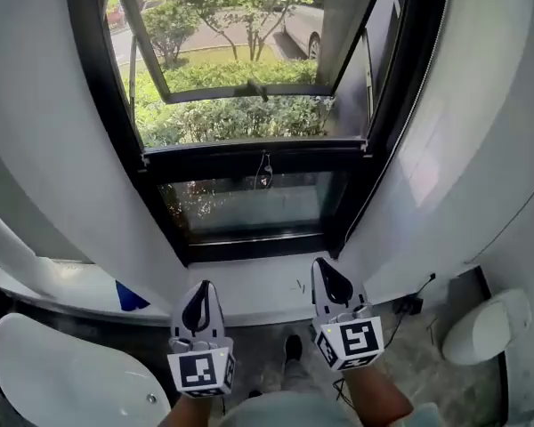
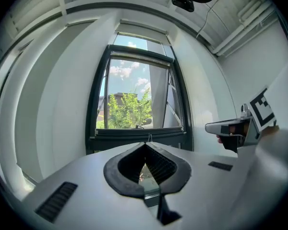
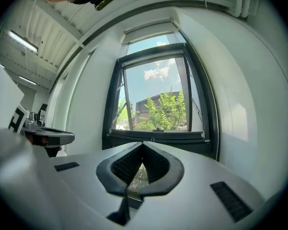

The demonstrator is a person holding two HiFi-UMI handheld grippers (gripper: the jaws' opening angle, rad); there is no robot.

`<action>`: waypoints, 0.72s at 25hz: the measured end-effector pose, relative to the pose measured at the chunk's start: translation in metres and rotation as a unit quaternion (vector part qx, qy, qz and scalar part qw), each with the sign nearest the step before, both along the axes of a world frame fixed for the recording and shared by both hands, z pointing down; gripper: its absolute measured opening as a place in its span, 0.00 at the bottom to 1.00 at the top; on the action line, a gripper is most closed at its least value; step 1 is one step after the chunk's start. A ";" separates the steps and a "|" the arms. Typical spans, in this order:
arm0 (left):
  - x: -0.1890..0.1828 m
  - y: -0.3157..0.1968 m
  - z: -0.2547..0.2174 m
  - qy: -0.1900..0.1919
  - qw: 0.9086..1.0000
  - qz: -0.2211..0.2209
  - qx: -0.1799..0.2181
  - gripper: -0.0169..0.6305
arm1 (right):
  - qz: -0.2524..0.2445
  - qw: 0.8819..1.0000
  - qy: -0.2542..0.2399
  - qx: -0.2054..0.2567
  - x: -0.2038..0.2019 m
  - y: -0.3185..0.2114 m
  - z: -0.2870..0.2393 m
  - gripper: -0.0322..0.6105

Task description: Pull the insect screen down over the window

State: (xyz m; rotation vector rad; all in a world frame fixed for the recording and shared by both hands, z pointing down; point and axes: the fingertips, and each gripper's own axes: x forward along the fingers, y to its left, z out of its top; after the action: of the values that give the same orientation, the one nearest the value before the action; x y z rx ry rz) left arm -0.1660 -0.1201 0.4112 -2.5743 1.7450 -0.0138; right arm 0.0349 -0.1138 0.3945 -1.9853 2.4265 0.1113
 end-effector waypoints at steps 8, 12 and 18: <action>-0.011 0.078 0.002 0.022 0.999 0.031 -0.001 0.05 | 0.006 1.000 0.011 -0.005 -0.026 0.082 -0.008 0.06; -0.005 0.104 0.005 0.024 0.999 0.033 -0.006 0.05 | 0.009 1.000 0.015 -0.009 -0.016 0.106 -0.008 0.06; 0.018 0.135 0.016 0.017 0.999 0.031 -0.008 0.05 | 0.003 1.000 0.019 -0.014 0.008 0.139 0.002 0.06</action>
State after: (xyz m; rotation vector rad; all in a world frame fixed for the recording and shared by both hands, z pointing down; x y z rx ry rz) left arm -0.1479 0.0147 0.4267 -2.6556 1.6810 0.0178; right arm 0.0431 0.0257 0.3966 -2.0202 2.4596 0.1170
